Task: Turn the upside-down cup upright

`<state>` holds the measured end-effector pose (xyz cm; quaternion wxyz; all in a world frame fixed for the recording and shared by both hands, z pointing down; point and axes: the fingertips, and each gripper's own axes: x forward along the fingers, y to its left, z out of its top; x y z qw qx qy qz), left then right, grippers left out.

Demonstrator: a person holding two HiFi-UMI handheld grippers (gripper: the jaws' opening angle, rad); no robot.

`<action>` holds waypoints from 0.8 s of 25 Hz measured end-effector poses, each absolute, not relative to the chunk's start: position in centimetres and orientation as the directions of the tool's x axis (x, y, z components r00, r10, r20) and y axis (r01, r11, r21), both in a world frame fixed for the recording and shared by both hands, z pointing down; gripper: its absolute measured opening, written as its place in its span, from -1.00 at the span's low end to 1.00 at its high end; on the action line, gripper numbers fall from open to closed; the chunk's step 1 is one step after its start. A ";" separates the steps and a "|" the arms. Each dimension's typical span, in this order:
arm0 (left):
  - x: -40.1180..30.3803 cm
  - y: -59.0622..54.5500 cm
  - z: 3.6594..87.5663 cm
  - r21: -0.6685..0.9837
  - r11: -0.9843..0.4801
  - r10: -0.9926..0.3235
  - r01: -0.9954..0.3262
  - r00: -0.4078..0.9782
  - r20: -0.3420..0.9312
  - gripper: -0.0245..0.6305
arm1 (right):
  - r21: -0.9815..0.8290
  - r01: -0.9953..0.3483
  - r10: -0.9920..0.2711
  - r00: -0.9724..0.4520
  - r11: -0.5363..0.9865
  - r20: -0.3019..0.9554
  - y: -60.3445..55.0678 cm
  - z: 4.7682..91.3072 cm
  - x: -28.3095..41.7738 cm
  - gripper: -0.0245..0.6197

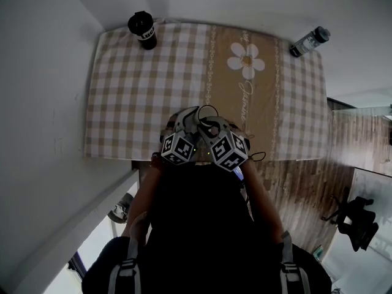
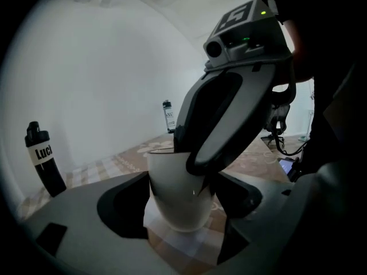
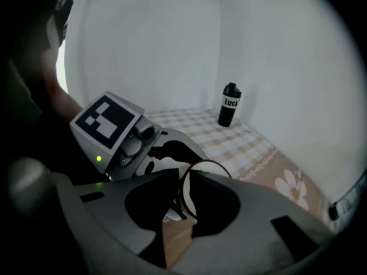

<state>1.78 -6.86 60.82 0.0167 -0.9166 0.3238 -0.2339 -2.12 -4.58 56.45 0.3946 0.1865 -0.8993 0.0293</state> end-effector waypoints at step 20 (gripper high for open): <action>2.0 -7.4 61.3 -0.319 -0.841 -0.532 -0.437 0.561 0.634 0.20 | -0.189 -0.540 -0.323 -0.709 0.820 0.626 -6.5 55.5 -0.5 -0.70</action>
